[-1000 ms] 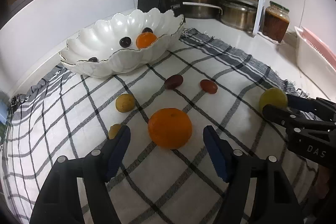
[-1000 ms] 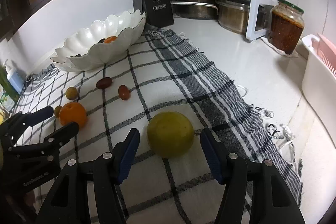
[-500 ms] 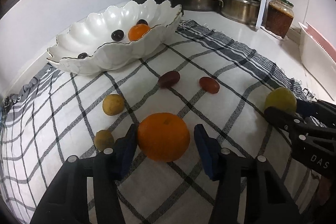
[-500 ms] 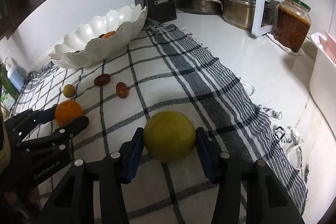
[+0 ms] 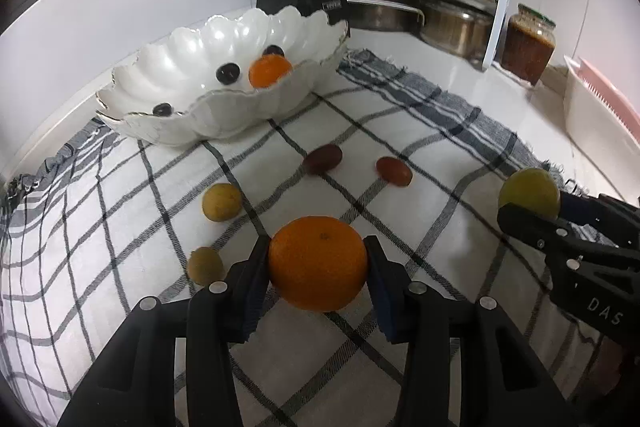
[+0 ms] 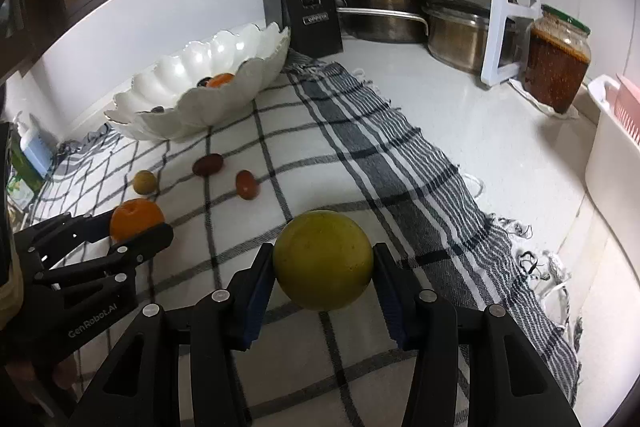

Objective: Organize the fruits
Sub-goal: 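Lift the large orange and yellow-green citrus and carry both over the white bowl, then open the left gripper to drop the large orange while the right gripper releases the citrus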

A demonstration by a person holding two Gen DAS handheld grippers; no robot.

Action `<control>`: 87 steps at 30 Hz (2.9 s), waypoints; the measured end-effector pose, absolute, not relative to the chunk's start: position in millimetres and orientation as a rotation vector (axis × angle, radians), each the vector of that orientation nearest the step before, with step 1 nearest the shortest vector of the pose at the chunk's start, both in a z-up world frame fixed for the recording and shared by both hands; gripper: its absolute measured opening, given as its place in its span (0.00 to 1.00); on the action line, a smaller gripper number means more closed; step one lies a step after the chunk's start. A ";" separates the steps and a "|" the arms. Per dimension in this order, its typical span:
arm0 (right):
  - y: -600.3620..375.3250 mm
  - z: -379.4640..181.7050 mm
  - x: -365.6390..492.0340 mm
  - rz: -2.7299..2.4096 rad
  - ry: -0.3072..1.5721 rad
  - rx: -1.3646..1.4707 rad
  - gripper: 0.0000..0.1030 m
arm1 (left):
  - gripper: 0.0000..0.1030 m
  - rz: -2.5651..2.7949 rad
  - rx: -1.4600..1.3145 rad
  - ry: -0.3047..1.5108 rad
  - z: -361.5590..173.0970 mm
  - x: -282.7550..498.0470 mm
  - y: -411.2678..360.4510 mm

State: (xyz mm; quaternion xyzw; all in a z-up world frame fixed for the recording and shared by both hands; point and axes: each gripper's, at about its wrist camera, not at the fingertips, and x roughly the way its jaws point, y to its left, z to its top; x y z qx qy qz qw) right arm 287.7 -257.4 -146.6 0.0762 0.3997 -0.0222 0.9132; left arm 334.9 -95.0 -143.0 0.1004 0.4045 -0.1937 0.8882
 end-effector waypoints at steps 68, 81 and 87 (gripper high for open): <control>-179.8 -6.2 438.5 0.179 0.544 0.034 0.48 | 0.44 -0.239 0.115 0.532 15.2 442.2 -19.8; -172.0 -24.4 519.8 0.210 0.668 0.001 0.48 | 0.44 -0.213 0.099 0.644 -2.7 510.0 -21.0; -164.2 -35.8 550.1 0.223 0.715 -0.039 0.48 | 0.44 -0.184 0.093 0.700 -20.1 539.1 -18.7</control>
